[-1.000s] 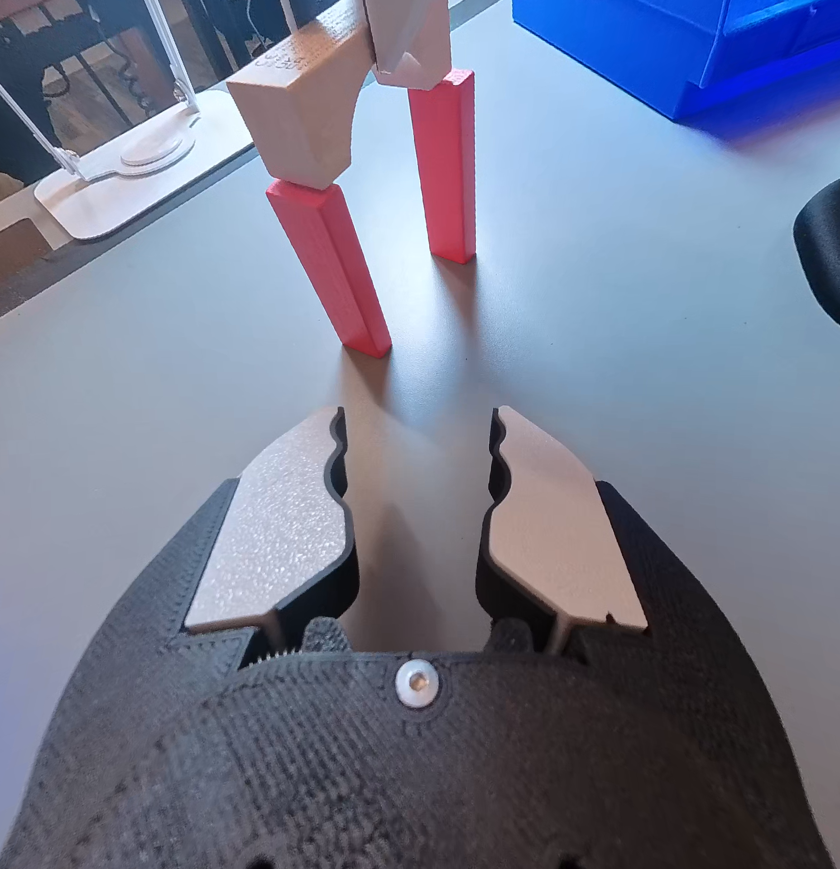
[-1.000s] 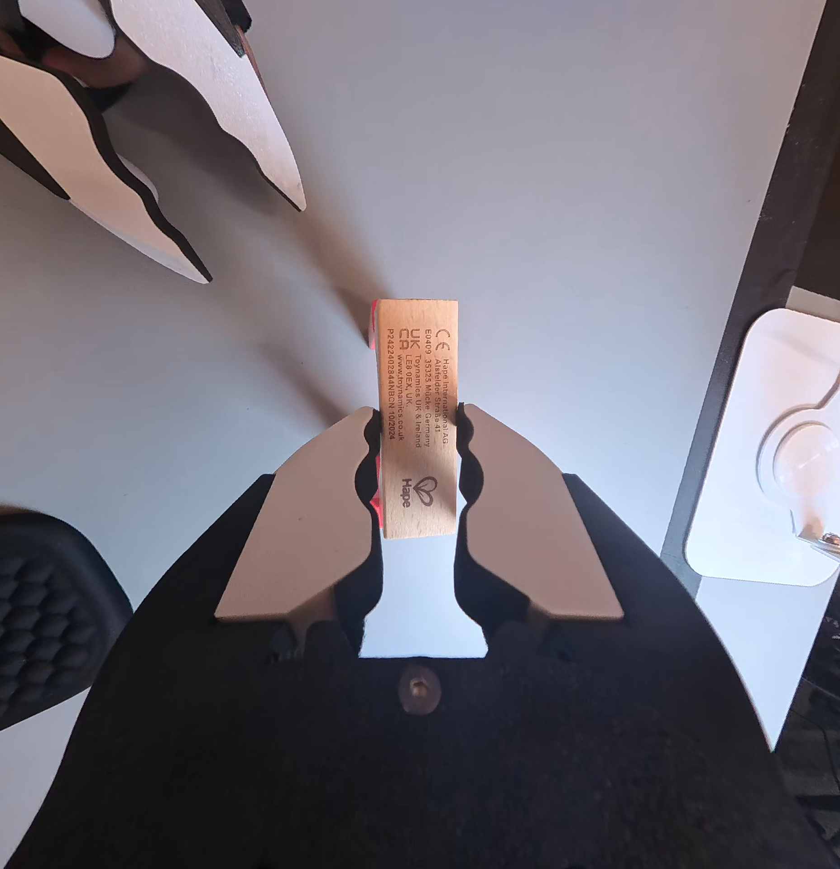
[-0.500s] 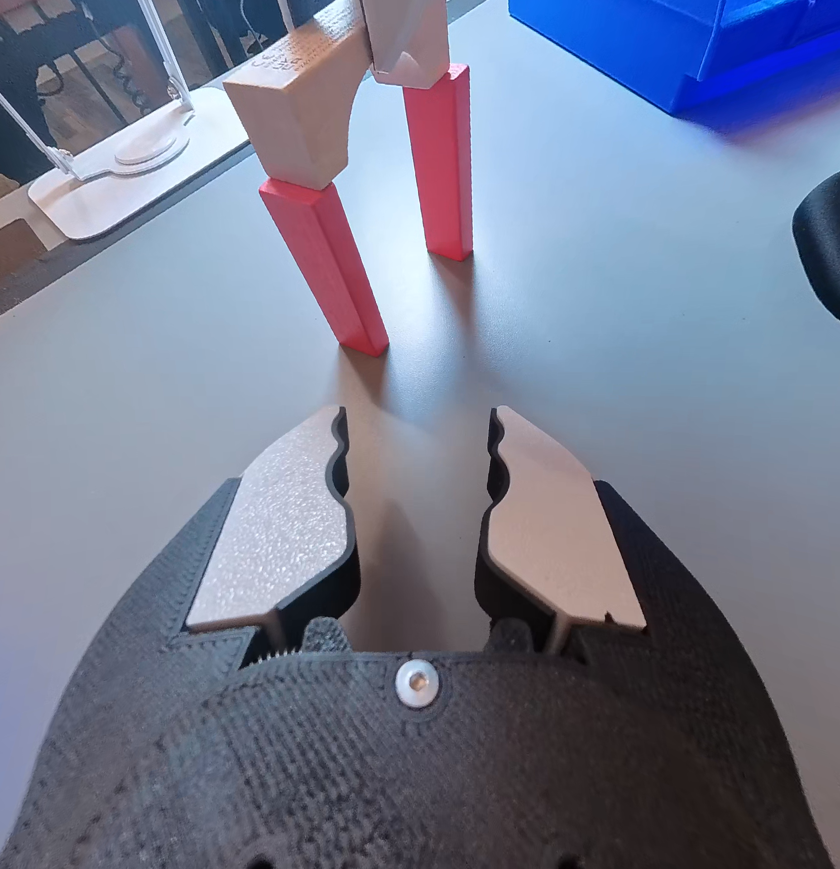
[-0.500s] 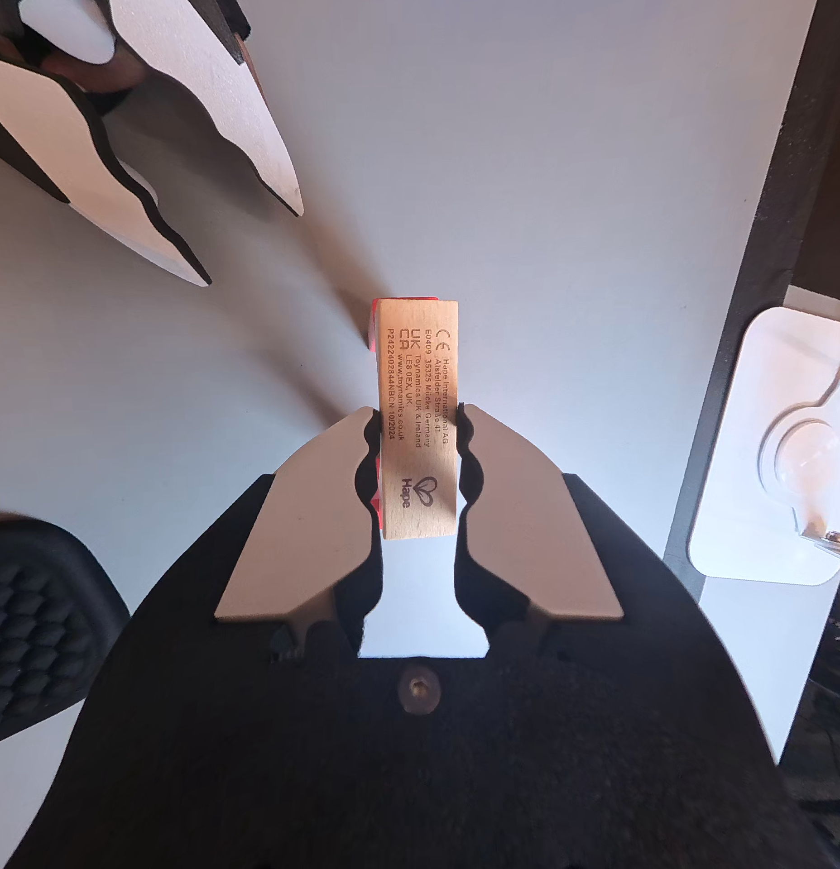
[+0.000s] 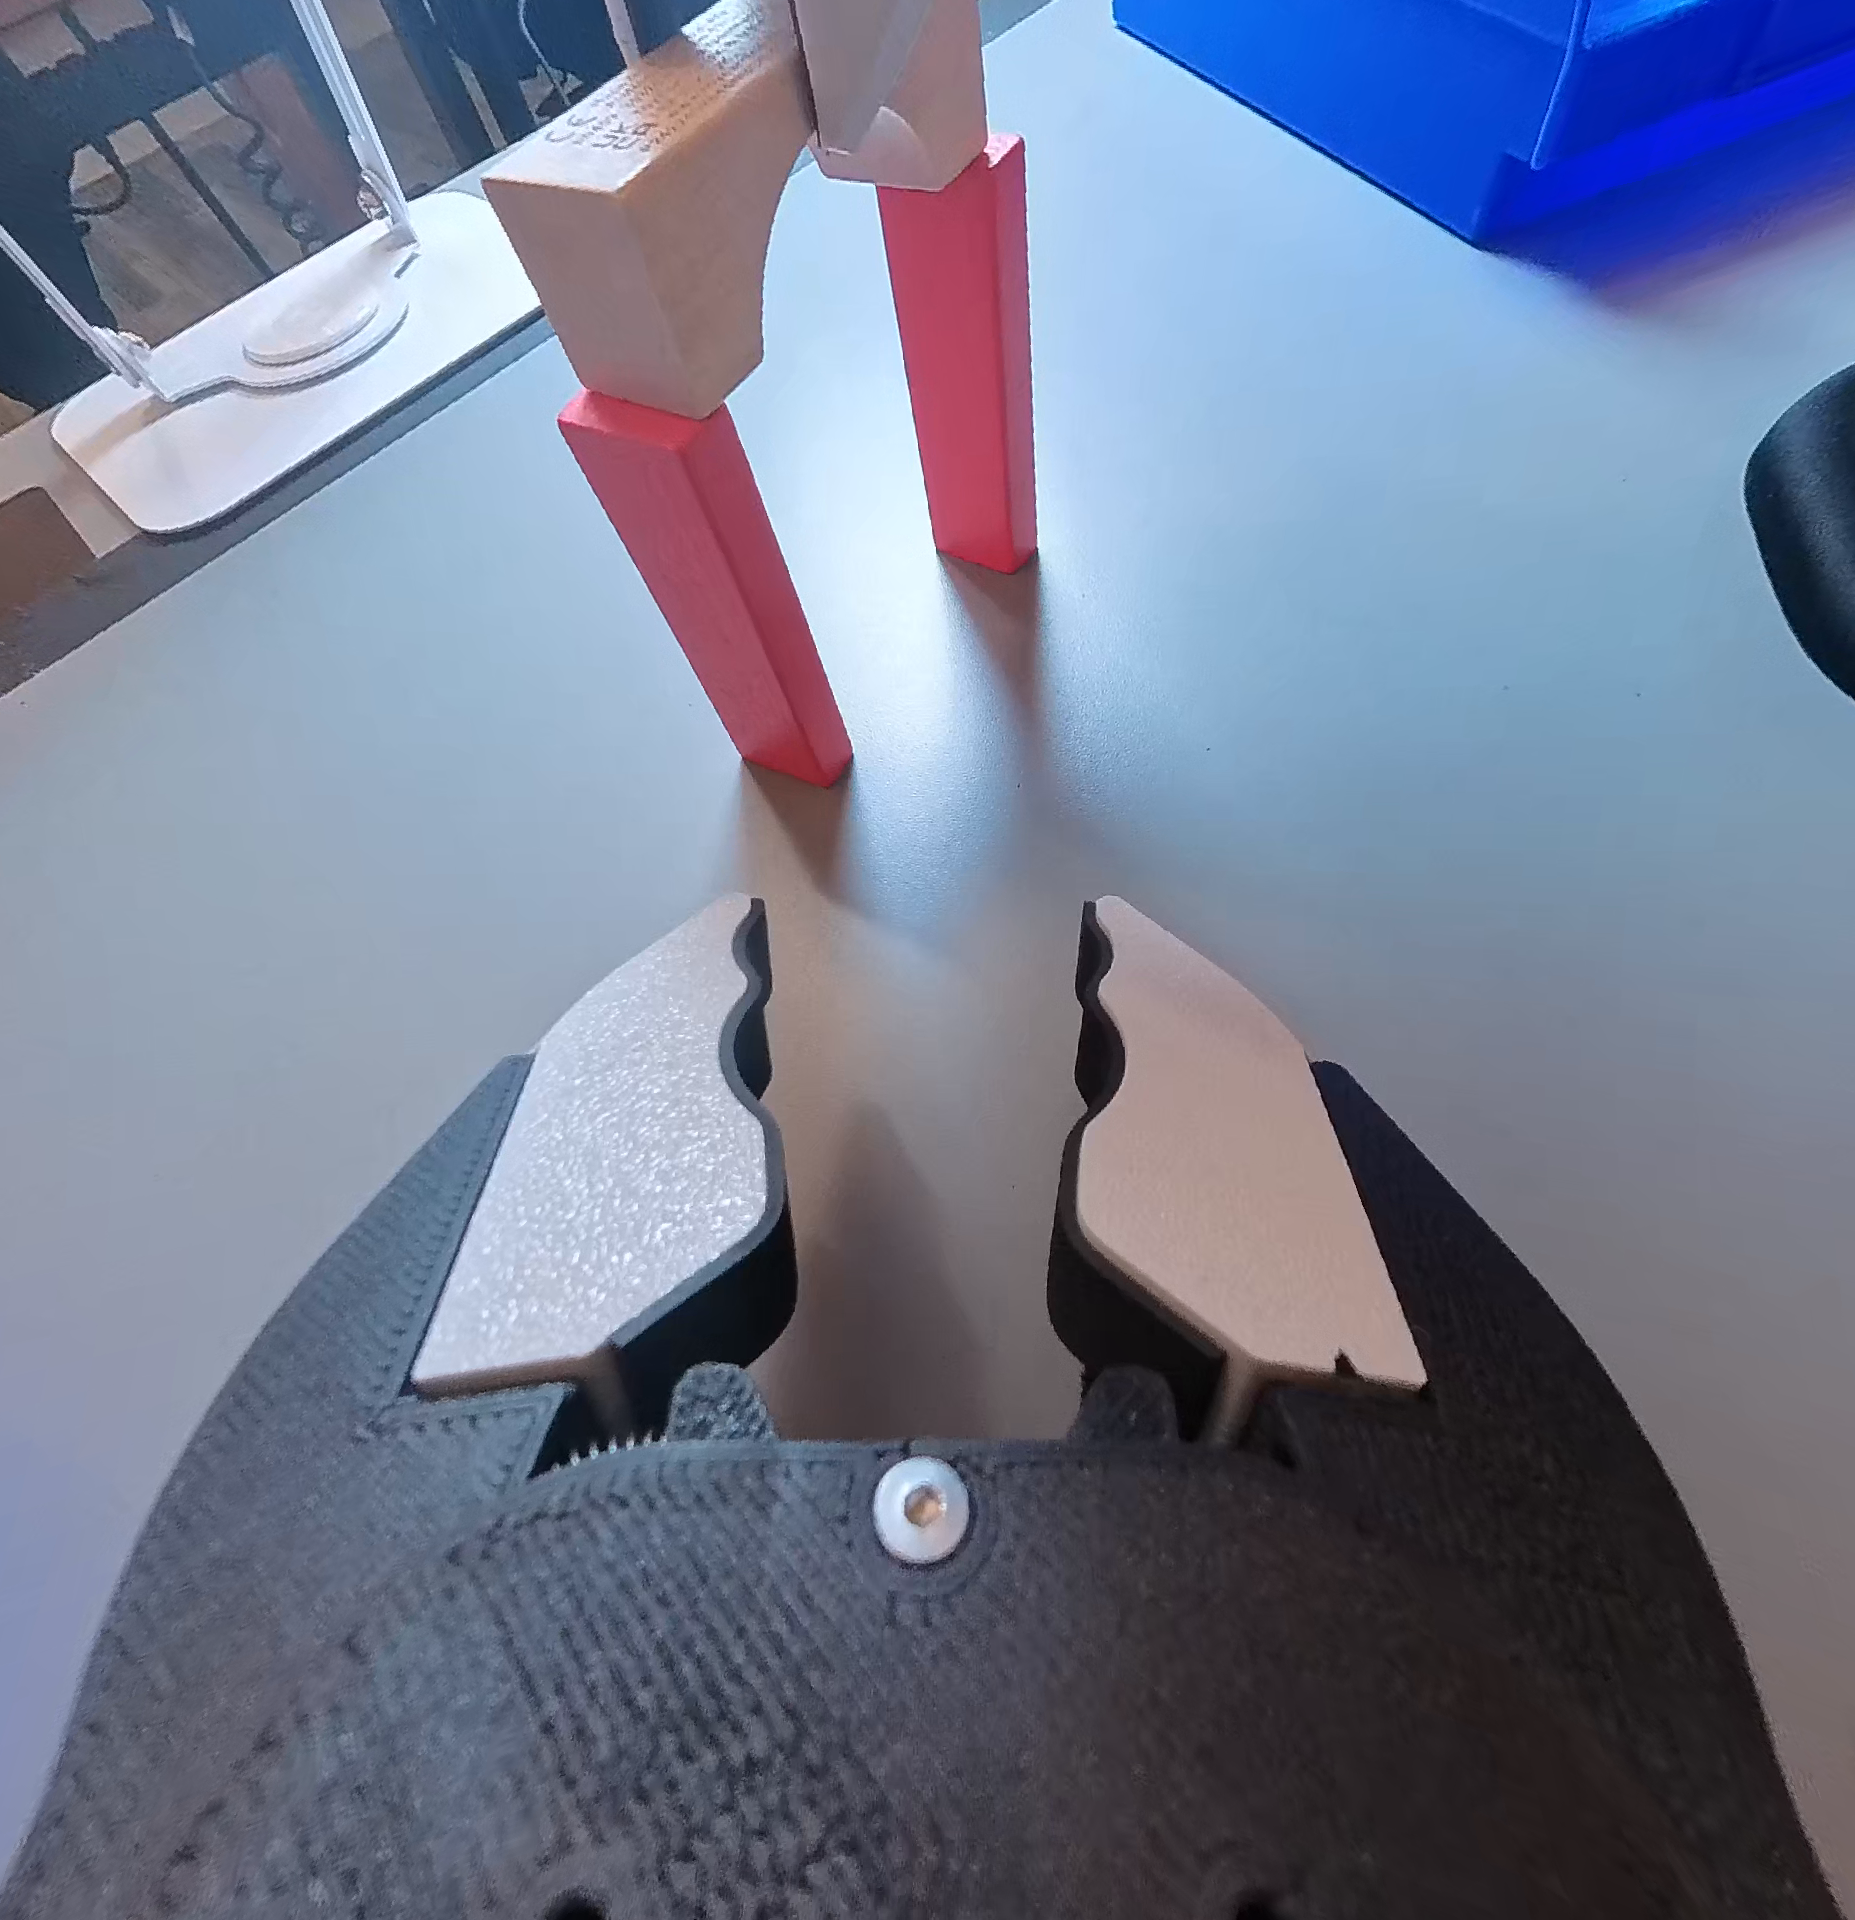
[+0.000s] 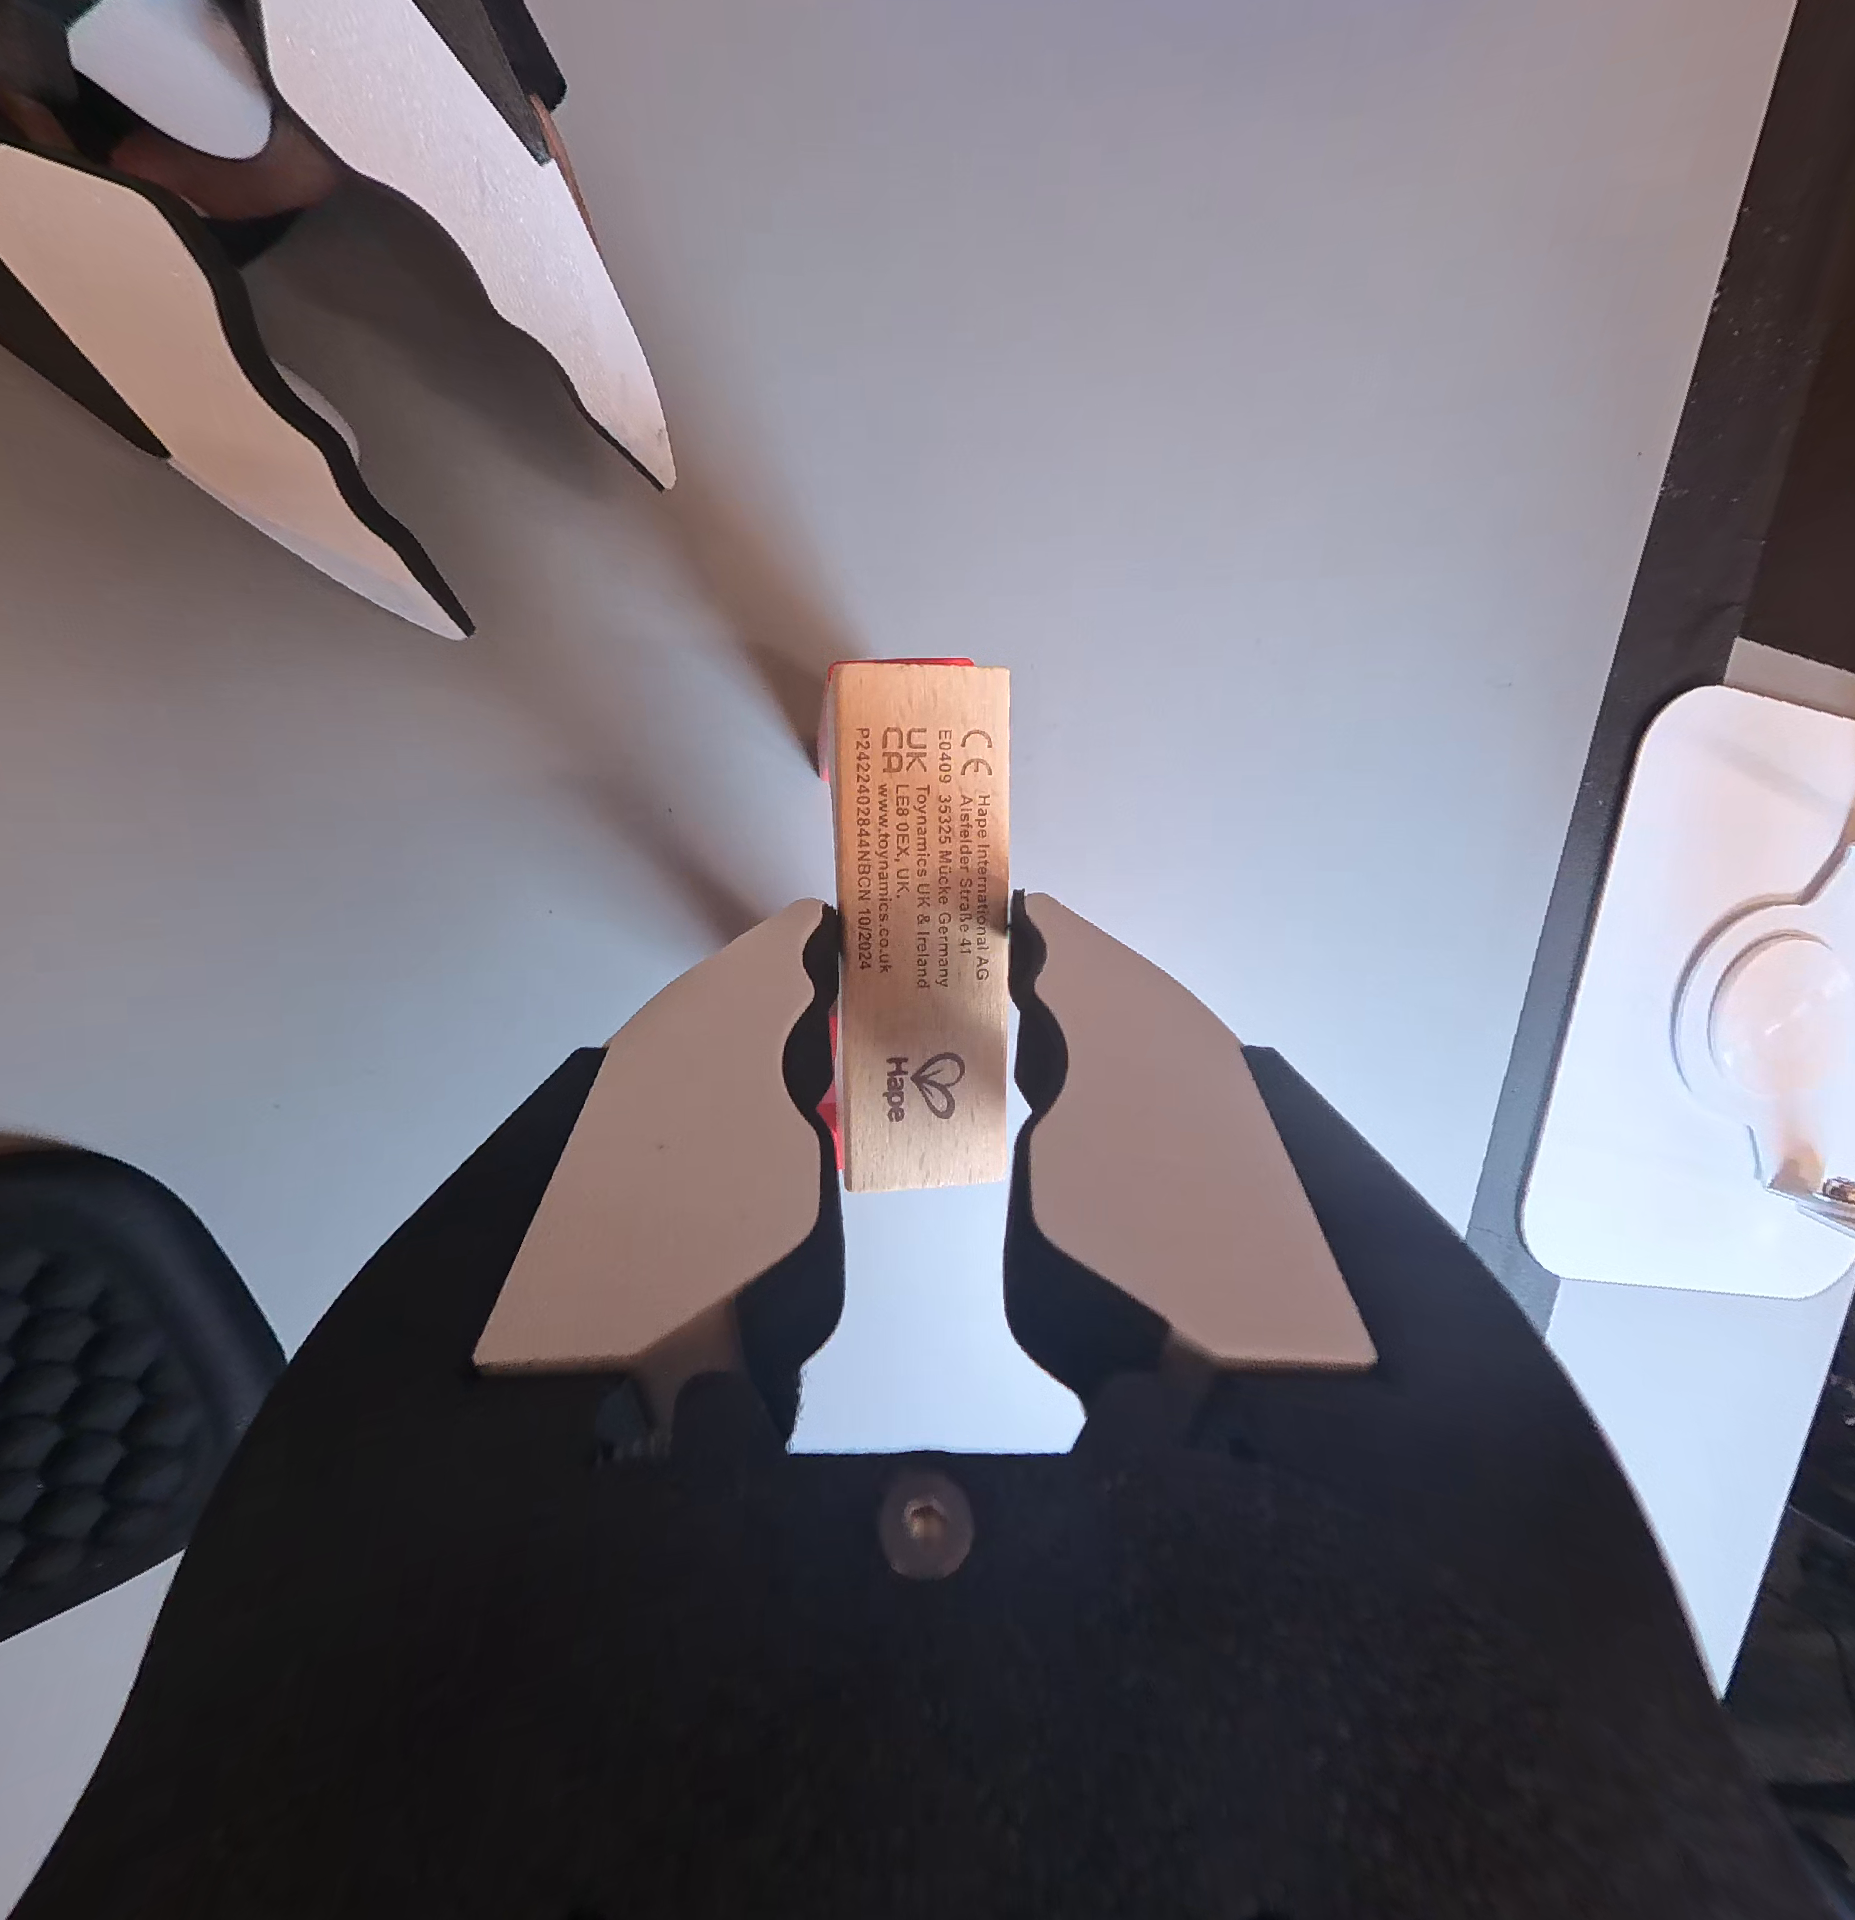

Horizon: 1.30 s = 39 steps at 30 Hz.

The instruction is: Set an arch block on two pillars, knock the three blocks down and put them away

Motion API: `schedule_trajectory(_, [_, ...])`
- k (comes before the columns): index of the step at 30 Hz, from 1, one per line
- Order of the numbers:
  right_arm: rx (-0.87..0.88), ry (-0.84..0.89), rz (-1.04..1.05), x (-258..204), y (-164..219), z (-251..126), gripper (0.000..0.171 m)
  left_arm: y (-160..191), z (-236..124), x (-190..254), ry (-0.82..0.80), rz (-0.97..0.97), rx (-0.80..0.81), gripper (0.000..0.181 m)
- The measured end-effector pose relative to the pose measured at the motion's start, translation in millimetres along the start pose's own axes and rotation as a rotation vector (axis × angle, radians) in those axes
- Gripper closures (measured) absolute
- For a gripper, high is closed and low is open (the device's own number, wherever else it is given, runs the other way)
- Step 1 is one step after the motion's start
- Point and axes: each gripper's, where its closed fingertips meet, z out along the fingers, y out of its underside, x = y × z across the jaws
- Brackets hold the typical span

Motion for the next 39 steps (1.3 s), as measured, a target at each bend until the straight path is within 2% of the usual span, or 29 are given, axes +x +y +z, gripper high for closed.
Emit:
schedule_trajectory(9, [0.035, 0.014, 0.002, 1, -7, -7, 0.132, 0, 0, 0, 0.002, 0.0, -0.002, 0.124])
schedule_trajectory(15, [0.132, 0.055, 0.049, 5, -28, -32, 0.119, -1, 0, -2, -0.006, -0.008, 0.005, 0.124])
schedule_trajectory(21, [0.336, 0.203, 0.068, 6, -59, -70, 0.116, -4, -3, -5, -0.016, -0.026, 0.029, 0.123])
schedule_trajectory(25, [0.532, 0.248, 0.109, -16, -73, -94, 0.122, -9, -6, -9, -0.034, -0.024, 0.065, 0.123])
schedule_trajectory(30, [0.681, 0.31, 0.228, -46, -57, -99, 0.133, -14, -10, -15, -0.058, -0.03, 0.101, 0.12])
schedule_trajectory(39, [0.747, 0.369, 0.553, -83, 1, -45, 0.144, -19, -16, -22, -0.083, -0.035, 0.141, 0.12])
